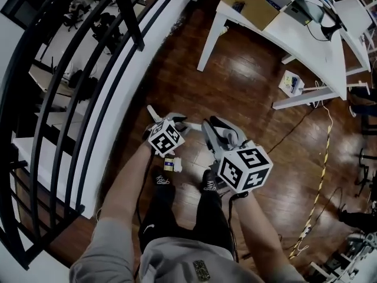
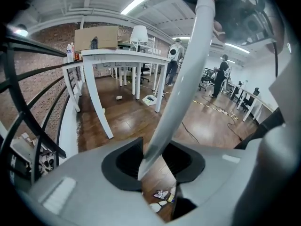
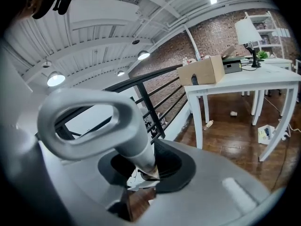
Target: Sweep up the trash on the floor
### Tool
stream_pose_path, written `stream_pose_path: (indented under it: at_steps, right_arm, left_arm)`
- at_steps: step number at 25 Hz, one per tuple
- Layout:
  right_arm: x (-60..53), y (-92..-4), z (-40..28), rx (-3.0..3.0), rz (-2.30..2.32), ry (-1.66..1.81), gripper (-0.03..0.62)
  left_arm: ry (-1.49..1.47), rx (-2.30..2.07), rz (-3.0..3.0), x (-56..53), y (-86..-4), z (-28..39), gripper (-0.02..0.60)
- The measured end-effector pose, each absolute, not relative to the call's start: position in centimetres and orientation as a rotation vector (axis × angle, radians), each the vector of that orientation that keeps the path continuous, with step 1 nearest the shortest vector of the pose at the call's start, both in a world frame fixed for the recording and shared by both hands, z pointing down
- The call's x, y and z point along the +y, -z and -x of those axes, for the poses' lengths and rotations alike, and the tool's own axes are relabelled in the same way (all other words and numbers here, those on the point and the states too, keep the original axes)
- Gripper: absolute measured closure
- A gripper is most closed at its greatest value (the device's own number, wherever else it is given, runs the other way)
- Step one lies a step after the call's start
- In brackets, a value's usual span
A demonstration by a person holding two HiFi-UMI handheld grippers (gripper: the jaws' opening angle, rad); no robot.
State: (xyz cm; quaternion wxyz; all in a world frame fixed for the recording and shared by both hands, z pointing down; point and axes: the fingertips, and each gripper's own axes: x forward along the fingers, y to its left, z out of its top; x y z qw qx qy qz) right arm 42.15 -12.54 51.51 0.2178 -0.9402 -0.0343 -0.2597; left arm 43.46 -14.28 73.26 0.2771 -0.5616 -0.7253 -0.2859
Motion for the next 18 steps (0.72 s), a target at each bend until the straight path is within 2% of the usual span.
stream_pose_path:
  at_steps: [12,18]
  right_arm:
    - [-11.6,-52.0,-34.1,0.125,2.620,0.756,0.510]
    - [-10.7,-47.8,-32.6,0.266,2.698,0.640,0.510]
  left_arm:
    - [0.840,-1.822,1.623,-13.8,-73.6,-35.2,0.454]
    - [0.753,-1.723,1.715,-12.6,-69.5,-35.5,0.456]
